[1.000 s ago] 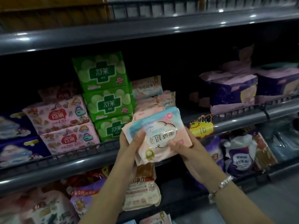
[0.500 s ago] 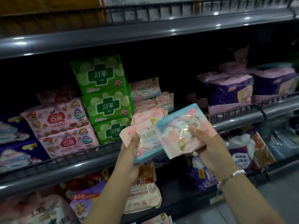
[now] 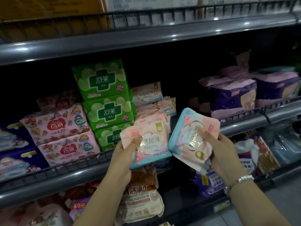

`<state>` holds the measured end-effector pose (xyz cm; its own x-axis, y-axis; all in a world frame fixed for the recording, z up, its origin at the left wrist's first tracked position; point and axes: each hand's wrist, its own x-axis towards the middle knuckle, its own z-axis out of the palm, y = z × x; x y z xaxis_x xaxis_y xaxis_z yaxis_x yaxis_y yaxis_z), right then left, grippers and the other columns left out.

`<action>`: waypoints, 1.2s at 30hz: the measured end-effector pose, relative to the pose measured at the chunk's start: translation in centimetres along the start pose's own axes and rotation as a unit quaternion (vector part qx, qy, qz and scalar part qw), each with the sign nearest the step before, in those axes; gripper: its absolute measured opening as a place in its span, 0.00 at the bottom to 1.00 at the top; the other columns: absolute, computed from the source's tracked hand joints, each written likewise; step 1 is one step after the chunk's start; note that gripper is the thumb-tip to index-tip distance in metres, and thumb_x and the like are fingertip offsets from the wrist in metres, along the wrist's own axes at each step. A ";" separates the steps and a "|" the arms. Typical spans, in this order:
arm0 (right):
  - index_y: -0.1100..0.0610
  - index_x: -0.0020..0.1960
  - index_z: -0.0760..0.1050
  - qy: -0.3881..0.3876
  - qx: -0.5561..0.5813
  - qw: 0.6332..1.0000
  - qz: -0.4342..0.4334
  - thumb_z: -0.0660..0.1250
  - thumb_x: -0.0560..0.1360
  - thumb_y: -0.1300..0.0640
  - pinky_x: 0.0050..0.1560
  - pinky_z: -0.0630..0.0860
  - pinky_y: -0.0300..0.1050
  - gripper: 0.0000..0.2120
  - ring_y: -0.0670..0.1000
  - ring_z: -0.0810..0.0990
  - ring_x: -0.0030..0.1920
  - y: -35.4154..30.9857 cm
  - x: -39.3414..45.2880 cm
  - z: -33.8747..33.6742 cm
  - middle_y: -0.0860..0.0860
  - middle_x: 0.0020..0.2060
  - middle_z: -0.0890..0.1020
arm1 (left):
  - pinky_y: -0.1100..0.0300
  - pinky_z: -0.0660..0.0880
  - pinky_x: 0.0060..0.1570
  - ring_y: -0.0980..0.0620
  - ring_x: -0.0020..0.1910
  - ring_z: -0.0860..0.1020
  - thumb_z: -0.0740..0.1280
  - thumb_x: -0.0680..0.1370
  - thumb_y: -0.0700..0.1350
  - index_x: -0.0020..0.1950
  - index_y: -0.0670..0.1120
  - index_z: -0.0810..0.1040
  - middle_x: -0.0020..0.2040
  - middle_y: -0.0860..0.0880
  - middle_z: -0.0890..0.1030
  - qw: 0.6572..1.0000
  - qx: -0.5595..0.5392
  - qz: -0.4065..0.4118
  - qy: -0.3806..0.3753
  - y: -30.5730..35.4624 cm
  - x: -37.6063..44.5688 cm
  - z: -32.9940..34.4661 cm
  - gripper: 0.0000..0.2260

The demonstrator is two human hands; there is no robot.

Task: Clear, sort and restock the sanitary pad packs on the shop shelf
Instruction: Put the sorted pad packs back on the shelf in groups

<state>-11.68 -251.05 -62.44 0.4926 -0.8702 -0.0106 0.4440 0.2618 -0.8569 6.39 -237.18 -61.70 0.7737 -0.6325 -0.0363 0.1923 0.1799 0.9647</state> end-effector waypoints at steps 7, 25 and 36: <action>0.47 0.62 0.74 -0.070 -0.090 0.992 0.045 0.69 0.70 0.48 0.44 0.82 0.48 0.20 0.50 0.86 0.47 1.2 1.1 0.1 0.48 0.48 0.86 | 0.54 0.82 0.36 0.45 0.40 0.85 0.73 0.70 0.47 0.55 0.42 0.78 0.43 0.43 0.86 0.999 0.023 -0.030 -0.007 -0.6 0.4 0.5 0.16; 0.49 0.59 0.71 0.091 -0.275 0.946 -0.142 0.79 0.64 0.51 0.52 0.80 0.54 0.28 0.52 0.80 0.53 -2.9 5.4 -3.3 0.49 0.53 0.80 | 0.48 0.79 0.49 0.49 0.46 0.80 0.81 0.64 0.50 0.44 0.50 0.69 0.45 0.51 0.79 0.951 0.241 0.188 0.036 5.5 7.9 11.3 0.21; 0.46 0.64 0.74 0.165 -0.262 0.928 -0.208 0.77 0.67 0.48 0.57 0.78 0.55 0.27 0.48 0.78 0.57 -0.9 10.9 -3.8 0.47 0.57 0.79 | 0.61 0.66 0.36 0.53 0.40 0.72 0.78 0.69 0.47 0.37 0.48 0.68 0.36 0.54 0.71 0.887 0.432 0.163 0.008 3.0 20.9 19.4 0.17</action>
<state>-9.59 -262.34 -63.70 0.0652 -0.9538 0.2933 0.0767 -0.2883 -0.9545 11.43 -264.49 -54.53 0.7133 -0.6407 0.2841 -0.5720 -0.2978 0.7643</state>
